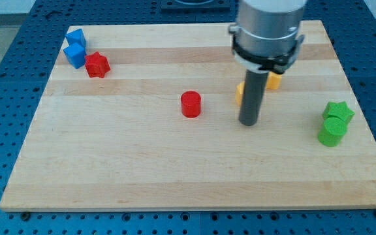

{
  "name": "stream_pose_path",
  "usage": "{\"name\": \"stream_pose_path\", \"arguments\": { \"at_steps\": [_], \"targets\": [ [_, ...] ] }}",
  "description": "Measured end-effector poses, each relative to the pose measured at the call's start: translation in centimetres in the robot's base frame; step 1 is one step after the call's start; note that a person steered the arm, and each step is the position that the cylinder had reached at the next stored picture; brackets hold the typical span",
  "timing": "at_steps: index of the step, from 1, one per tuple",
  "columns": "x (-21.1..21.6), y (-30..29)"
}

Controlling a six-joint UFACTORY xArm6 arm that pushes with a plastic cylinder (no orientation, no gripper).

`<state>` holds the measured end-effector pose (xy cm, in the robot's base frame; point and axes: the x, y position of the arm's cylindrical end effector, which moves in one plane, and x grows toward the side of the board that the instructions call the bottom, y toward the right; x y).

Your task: Move the yellow hexagon left a bit

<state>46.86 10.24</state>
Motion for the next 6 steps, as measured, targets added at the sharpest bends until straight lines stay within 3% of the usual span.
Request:
{"name": "stream_pose_path", "arguments": {
  "at_steps": [3,6],
  "targets": [
    [-6.6,0.6],
    [-5.4,-3.4]
  ]
}}
